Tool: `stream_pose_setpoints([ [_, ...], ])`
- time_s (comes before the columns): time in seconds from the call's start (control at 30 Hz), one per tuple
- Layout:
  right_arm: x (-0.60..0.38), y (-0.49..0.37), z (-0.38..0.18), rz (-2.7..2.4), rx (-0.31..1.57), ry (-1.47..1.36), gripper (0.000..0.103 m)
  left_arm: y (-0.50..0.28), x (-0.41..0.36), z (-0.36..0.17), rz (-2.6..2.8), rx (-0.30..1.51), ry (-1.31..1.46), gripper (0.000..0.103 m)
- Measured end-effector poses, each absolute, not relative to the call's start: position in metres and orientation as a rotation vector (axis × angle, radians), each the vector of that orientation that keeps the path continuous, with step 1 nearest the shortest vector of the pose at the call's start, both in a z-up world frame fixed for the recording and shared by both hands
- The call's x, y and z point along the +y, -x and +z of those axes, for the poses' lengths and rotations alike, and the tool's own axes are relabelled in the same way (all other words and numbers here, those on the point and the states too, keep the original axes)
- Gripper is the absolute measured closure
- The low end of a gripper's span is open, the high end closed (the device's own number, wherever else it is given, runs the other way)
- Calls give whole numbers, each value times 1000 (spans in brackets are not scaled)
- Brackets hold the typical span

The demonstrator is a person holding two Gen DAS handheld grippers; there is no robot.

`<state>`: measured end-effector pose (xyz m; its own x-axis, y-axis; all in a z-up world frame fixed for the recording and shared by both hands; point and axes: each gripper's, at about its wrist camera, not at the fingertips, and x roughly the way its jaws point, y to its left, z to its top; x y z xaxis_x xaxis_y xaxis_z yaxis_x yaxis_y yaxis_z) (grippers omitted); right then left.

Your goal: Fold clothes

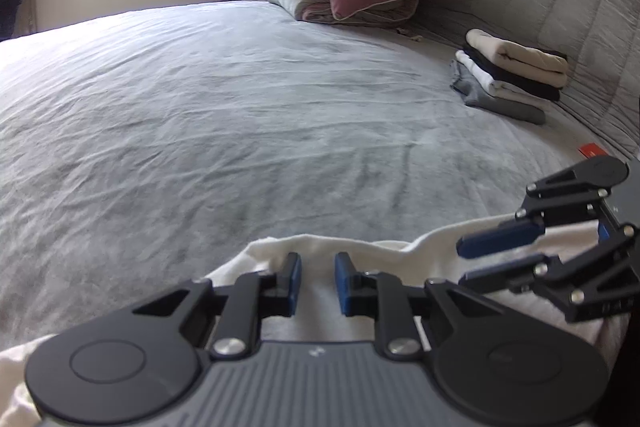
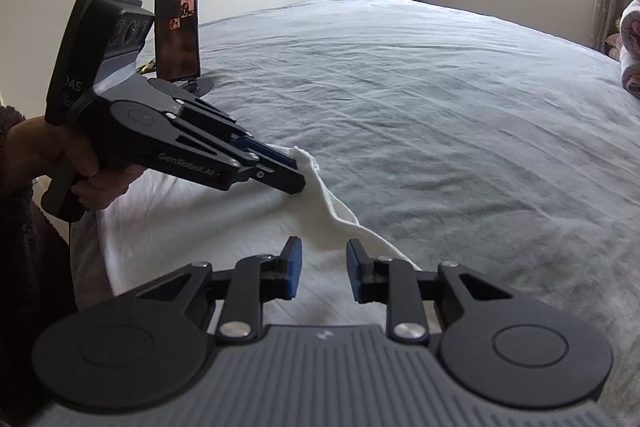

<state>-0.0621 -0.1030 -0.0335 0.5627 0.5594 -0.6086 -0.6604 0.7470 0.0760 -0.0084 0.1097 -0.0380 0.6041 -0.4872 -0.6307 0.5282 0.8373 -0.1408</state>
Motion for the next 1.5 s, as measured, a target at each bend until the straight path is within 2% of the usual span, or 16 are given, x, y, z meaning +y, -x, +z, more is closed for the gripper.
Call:
stream_pose_setpoints([
  [0.3, -82, 34, -43, 695, 686, 171, 75, 0, 114, -44, -556, 688, -38, 84],
  [0.33, -82, 30, -45, 676, 690, 177, 77, 0, 115, -44, -553, 685, -39, 85],
  [0.37, -83, 27, -46, 660, 693, 178, 84, 0, 117, -45, -550, 683, -38, 85],
  [0.7, -112, 22, -35, 580, 680, 122, 84, 1, 140, -37, -535, 678, 38, 82],
  [1.1, -155, 55, -24, 501, 641, 150, 78, 39, 172, -54, -480, 642, 73, 80],
  [1.23, -181, 71, -16, 435, 612, 161, 71, 59, 189, -51, -429, 648, 78, 79],
  [1.37, -201, 83, -10, 341, 614, 135, 69, 65, 187, -35, -366, 644, 83, 64],
  [1.4, -204, 87, -7, 317, 609, 134, 67, 65, 184, -31, -362, 638, 85, 63],
  [1.5, -212, 97, 0, 265, 593, 128, 55, 65, 166, -21, -382, 627, 76, 58],
])
